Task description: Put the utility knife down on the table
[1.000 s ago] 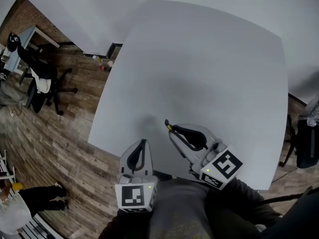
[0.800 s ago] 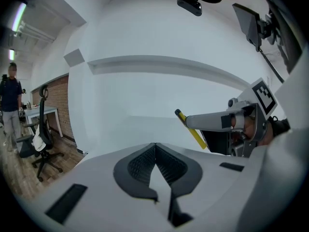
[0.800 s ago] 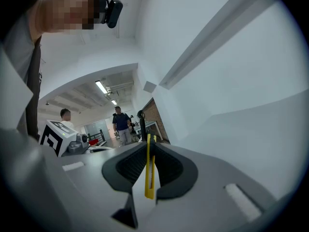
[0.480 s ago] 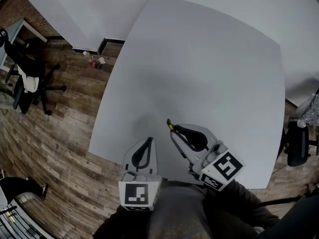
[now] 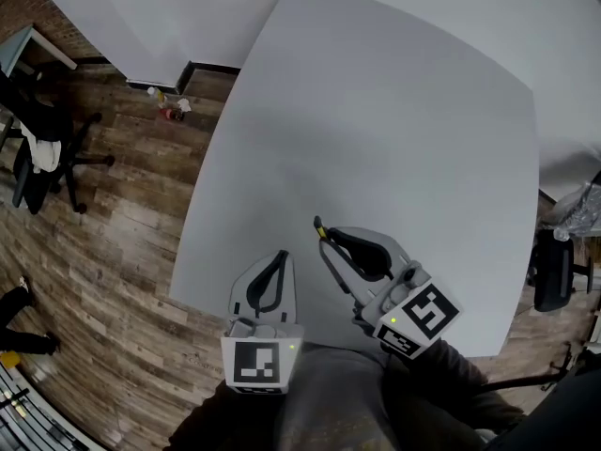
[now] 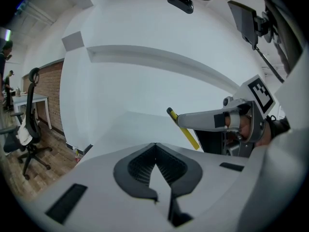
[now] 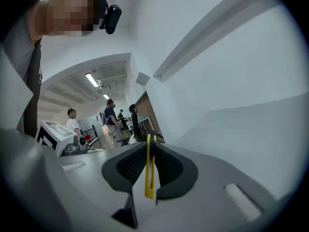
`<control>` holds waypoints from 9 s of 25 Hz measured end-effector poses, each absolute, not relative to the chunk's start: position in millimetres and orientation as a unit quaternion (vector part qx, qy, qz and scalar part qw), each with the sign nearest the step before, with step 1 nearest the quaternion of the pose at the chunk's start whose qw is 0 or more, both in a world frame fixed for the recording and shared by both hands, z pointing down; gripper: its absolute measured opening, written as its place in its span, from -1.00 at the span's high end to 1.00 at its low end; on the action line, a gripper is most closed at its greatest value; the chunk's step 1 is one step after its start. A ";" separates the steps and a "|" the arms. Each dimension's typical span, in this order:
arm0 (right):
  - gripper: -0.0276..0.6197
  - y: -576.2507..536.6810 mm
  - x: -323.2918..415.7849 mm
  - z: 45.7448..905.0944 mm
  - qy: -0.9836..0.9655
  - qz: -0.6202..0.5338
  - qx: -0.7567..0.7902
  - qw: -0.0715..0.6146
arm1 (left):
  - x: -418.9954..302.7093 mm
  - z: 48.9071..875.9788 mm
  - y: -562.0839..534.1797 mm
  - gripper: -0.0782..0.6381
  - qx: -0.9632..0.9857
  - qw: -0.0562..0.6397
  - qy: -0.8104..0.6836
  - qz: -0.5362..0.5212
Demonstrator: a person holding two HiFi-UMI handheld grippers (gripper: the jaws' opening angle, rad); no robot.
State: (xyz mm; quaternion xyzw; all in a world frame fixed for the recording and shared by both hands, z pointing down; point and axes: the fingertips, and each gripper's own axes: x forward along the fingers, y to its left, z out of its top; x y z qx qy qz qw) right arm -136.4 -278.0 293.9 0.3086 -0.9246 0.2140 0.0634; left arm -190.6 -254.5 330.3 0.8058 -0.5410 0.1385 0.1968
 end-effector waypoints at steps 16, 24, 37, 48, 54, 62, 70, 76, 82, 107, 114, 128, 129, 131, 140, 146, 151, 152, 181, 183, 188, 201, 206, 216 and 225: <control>0.76 -310.2 -144.3 341.3 -0.913 0.259 0.302 0.090 | -188.5 365.2 -291.0 0.77 0.800 0.232 -0.531 0.154; 0.76 -310.0 -141.5 356.2 -0.906 0.269 0.311 0.097 | -189.6 378.0 -289.6 0.77 0.802 0.240 -0.523 0.160; 0.76 -319.6 -144.8 378.1 -0.897 0.290 0.316 0.107 | -193.5 398.2 -300.1 0.77 0.799 0.262 -0.514 0.169; 0.76 -323.5 -144.7 395.1 -0.891 0.305 0.316 0.114 | -193.4 414.3 -305.2 0.77 0.797 0.274 -0.508 0.177; 0.76 -324.7 -145.3 403.3 -0.888 0.311 0.318 0.118 | -194.6 421.6 -306.3 0.77 0.794 0.281 -0.508 0.179; 0.76 -325.9 -148.6 411.7 -0.884 0.318 0.318 0.123 | -197.6 428.5 -308.6 0.77 0.795 0.286 -0.504 0.182; 0.76 -329.1 -151.5 421.0 -0.881 0.326 0.320 0.127 | -201.6 436.5 -310.3 0.77 0.792 0.295 -0.502 0.186; 0.76 -329.7 -152.0 424.6 -0.878 0.330 0.321 0.129 | -203.3 439.0 -312.3 0.77 0.790 0.299 -0.502 0.186; 0.76 -329.0 -150.3 429.0 -0.876 0.334 0.322 0.133 | -201.4 441.1 -312.0 0.77 0.792 0.299 -0.497 0.188; 0.75 -325.5 -145.0 449.2 -0.865 0.355 0.325 0.144 | -197.8 455.3 -311.7 0.77 0.788 0.316 -0.494 0.188; 0.75 -324.7 -144.8 455.0 -0.862 0.359 0.326 0.147 | -199.0 458.8 -310.5 0.77 0.786 0.319 -0.493 0.191; 0.76 -319.3 -143.0 461.7 -0.859 0.364 0.325 0.153 | -195.4 461.7 -305.9 0.77 0.787 0.323 -0.489 0.193; 0.75 -319.3 -143.2 461.8 -0.859 0.364 0.324 0.153 | -195.3 462.2 -305.6 0.77 0.787 0.324 -0.489 0.194; 0.76 -319.2 -143.1 462.0 -0.859 0.364 0.324 0.153 | -194.8 462.6 -305.7 0.77 0.787 0.324 -0.488 0.195; 0.75 -318.3 -142.3 460.4 -0.859 0.367 0.324 0.150 | -193.4 461.5 -306.0 0.77 0.786 0.326 -0.489 0.191; 0.74 -319.9 -142.0 463.1 -0.859 0.369 0.320 0.149 | -191.5 463.6 -307.5 0.77 0.787 0.325 -0.488 0.192; 0.73 -320.9 -143.7 464.3 -0.859 0.368 0.323 0.152 | -193.7 462.7 -308.3 0.77 0.786 0.324 -0.490 0.192; 0.73 -321.3 -143.9 464.2 -0.859 0.367 0.323 0.153 | -194.2 462.1 -308.4 0.77 0.786 0.324 -0.490 0.191; 0.91 -301.2 -138.4 405.3 -0.882 0.316 0.328 0.120 | -176.2 406.6 -291.3 0.77 0.810 0.267 -0.494 0.169; 0.91 -294.7 -133.8 395.0 -0.886 0.307 0.328 0.114 | -169.4 397.4 -287.5 0.77 0.813 0.258 -0.495 0.164; 0.91 -281.3 -115.6 367.4 -0.894 0.287 0.328 0.100 | -146.0 368.3 -279.0 0.77 0.825 0.226 -0.494 0.155; 0.91 -262.1 -87.6 323.8 -0.910 0.248 0.324 0.076 | -119.3 324.3 -260.5 0.77 0.829 0.180 -0.508 0.149; 0.91 -263.3 -79.7 324.6 -0.909 0.248 0.326 0.077 | -114.2 323.5 -259.5 0.77 0.829 0.178 -0.509 0.151; 0.91 -264.8 -73.8 326.2 -0.912 0.240 0.321 0.084 | -110.2 326.6 -261.2 0.78 0.828 0.180 -0.508 0.157; 0.91 -258.9 -81.7 327.0 -0.914 0.239 0.317 0.080 | -115.2 323.2 -261.1 0.77 0.822 0.172 -0.523 0.143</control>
